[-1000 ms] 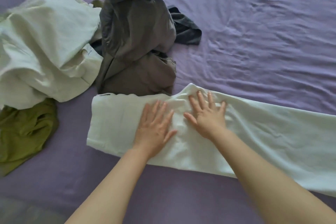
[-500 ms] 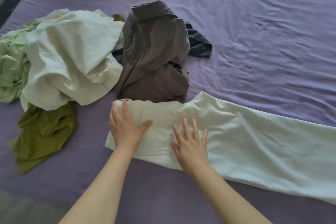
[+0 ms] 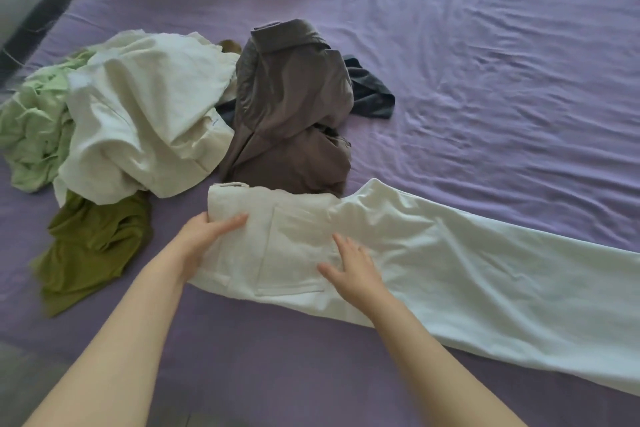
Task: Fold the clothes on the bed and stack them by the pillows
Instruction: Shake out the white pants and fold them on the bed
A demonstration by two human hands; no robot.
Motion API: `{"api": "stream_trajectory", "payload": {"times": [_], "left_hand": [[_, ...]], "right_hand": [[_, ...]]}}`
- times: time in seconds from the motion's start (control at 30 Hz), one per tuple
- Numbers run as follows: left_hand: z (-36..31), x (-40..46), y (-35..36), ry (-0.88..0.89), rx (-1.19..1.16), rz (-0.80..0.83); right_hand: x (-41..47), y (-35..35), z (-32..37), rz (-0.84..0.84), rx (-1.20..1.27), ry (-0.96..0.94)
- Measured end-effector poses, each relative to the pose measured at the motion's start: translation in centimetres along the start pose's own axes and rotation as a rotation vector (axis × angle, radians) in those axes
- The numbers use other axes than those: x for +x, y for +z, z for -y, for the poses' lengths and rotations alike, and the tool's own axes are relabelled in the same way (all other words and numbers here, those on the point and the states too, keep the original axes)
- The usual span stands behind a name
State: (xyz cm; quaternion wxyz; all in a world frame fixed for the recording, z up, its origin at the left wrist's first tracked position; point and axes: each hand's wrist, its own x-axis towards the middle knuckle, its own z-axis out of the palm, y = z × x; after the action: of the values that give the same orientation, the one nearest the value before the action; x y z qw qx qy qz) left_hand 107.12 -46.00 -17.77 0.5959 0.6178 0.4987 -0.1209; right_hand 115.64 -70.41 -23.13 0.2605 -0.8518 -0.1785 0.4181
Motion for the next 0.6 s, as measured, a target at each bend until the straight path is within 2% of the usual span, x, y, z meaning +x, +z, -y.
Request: {"api": "stream_trajectory", "payload": {"times": [0.13, 0.2, 0.23, 0.3, 0.37, 0.5, 0.57, 0.6], "left_hand": [[-2.8, -6.1, 3.1, 0.117, -0.162, 0.326], [-4.1, -8.8, 6.5, 0.162, -0.132, 0.408], [-4.6, -9.9, 8.6, 0.177, -0.139, 0.441], [-5.3, -11.6, 13.2, 0.176, -0.166, 0.475], [-5.6, -12.9, 17.8, 0.181, -0.078, 0.488], [-4.8, -13.6, 25.7, 0.155, 0.017, 0.596], [-4.1, -12.9, 28.2, 0.170, 0.064, 0.566], [-3.5, -12.2, 29.1, 0.219, 0.138, 0.499]], "right_hand": [[-4.2, -3.1, 2.9, -0.002, 0.567, -0.198], [-6.3, -5.2, 3.7, 0.016, 0.817, -0.273], [-7.1, -6.3, 3.5, 0.006, 0.866, -0.301], [-8.5, -8.5, 1.8, -0.068, 0.906, -0.279], [-9.7, -10.5, -1.2, -0.186, 0.900, -0.159], [-10.5, -12.3, -8.4, -0.344, 0.672, 0.109], [-10.6, -12.5, -11.7, -0.380, 0.667, 0.170], [-10.6, -12.7, -13.1, -0.398, 0.685, 0.180]]}}
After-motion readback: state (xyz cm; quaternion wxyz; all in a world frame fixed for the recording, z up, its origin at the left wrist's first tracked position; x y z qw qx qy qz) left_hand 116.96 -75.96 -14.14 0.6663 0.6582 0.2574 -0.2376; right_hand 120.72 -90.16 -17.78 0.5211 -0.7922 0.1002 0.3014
